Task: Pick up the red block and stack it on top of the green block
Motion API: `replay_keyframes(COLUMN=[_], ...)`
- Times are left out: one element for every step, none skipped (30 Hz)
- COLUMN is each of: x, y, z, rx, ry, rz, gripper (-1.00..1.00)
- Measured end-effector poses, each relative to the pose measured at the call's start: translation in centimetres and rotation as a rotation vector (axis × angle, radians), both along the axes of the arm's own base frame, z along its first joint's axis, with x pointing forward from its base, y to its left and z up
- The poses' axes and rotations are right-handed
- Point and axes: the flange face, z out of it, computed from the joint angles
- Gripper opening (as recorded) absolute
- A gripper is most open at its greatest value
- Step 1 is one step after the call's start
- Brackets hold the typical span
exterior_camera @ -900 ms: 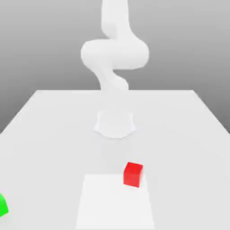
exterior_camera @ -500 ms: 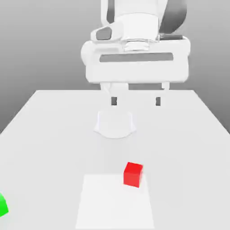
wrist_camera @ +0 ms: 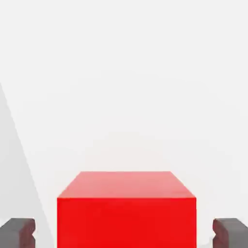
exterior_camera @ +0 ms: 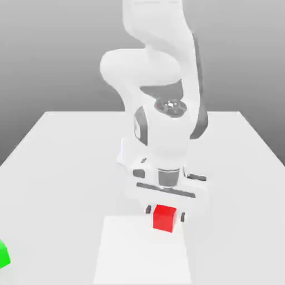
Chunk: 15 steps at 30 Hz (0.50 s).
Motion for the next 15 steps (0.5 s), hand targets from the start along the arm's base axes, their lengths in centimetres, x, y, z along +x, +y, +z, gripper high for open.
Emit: replay_keyframes(x=[0.0, 0.0, -0.1, 0.0, 0.0, 0.1, 0.2, 0.2, 0.2, 0.1, 0.0, 0.1, 0.9, 2.0, 3.2], y=[0.0, 0.0, 0.0, 0.0, 0.0, 0.0, 0.0, 0.1, 0.1, 0.1, 0.1, -0.1, -0.9, -1.9, -3.5], z=[0.0, 0.0, -0.4, -0.2, 0.3, 1.0, 1.8, 2.5, 3.3, 4.1, 4.9, 5.6, 6.0, 6.4, 6.7], rx=[0.000, 0.000, 0.000, 0.000, -0.001, -0.002, -0.002, -0.002, -0.002, -0.003, -0.003, -0.002, 0.003, 0.009, 0.014], ry=[0.000, -0.001, 0.000, 0.000, -0.001, -0.001, -0.001, -0.002, -0.001, -0.001, -0.001, 0.000, 0.000, 0.001, 0.001], rz=[0.000, 0.000, 0.000, 0.000, 0.000, -0.001, -0.001, 0.000, 0.000, 0.003, 0.002, -0.005, -0.040, -0.086, -0.147], gripper=[-1.00, -1.00, -1.00, -1.00, -1.00, -1.00, -1.00, -1.00, -1.00, -1.00, -1.00, -1.00, -1.00, -1.00, -1.00])
